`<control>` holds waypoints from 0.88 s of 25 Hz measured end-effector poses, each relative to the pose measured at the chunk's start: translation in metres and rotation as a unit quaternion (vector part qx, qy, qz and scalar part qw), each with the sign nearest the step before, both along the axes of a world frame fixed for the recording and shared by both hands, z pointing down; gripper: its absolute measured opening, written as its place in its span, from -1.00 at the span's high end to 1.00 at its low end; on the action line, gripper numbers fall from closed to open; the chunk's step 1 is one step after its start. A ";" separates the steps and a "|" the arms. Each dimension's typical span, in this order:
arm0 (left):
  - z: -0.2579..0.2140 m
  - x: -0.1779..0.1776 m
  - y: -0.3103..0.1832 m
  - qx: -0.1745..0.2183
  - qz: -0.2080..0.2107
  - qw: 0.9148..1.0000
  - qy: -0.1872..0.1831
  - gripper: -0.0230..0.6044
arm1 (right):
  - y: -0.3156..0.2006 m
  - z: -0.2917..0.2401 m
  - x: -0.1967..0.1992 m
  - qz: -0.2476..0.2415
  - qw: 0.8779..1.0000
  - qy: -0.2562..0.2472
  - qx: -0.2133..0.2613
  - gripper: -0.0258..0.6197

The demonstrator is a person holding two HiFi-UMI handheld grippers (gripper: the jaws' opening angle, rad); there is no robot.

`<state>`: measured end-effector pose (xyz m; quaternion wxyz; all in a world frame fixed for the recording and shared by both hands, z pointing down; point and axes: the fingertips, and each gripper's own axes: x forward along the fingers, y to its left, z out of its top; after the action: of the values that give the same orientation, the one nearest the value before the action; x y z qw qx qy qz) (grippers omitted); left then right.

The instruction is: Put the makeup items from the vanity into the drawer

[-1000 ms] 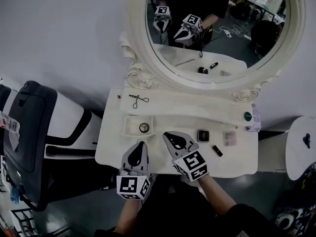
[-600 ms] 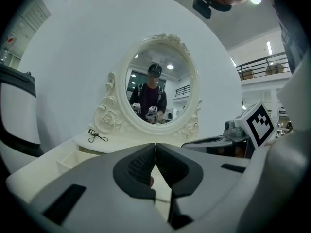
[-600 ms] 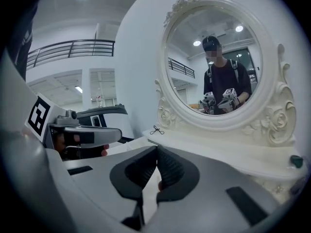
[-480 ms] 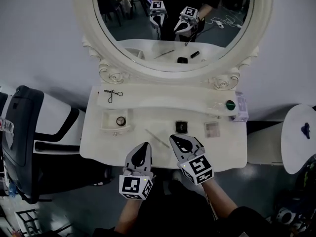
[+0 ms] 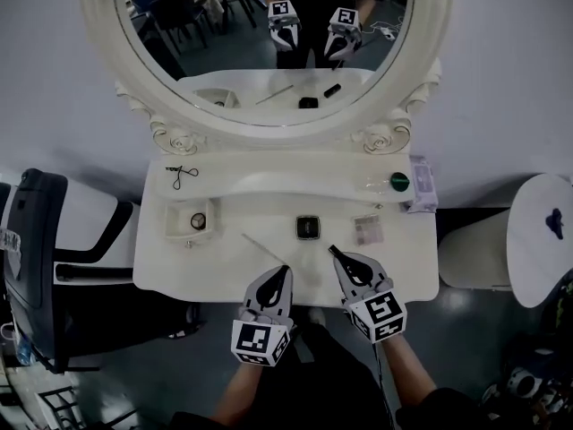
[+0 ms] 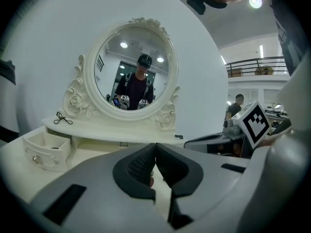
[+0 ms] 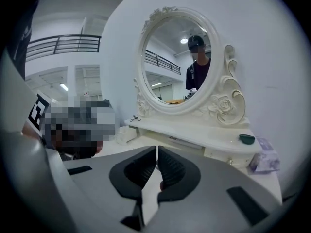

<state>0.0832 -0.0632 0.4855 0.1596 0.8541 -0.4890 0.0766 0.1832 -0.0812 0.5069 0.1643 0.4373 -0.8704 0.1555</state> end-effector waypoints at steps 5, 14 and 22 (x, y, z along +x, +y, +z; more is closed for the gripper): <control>0.017 0.012 -0.001 -0.013 0.015 1.000 -0.005 0.88 | -0.001 0.028 0.017 0.006 0.999 0.028 -0.020 0.84; 0.038 0.009 -0.001 -0.027 0.022 0.999 -0.015 0.88 | -0.014 0.109 0.019 -0.029 0.991 0.105 -0.083 0.64; 0.043 0.003 -0.004 -0.035 0.012 0.999 -0.016 0.88 | -0.019 0.138 0.014 -0.051 0.983 0.137 -0.110 0.59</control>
<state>0.0864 -0.0675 0.5287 0.1805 0.8527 -0.4779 0.1090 0.1976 -0.0998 0.6451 0.3368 0.3889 -0.8384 0.1800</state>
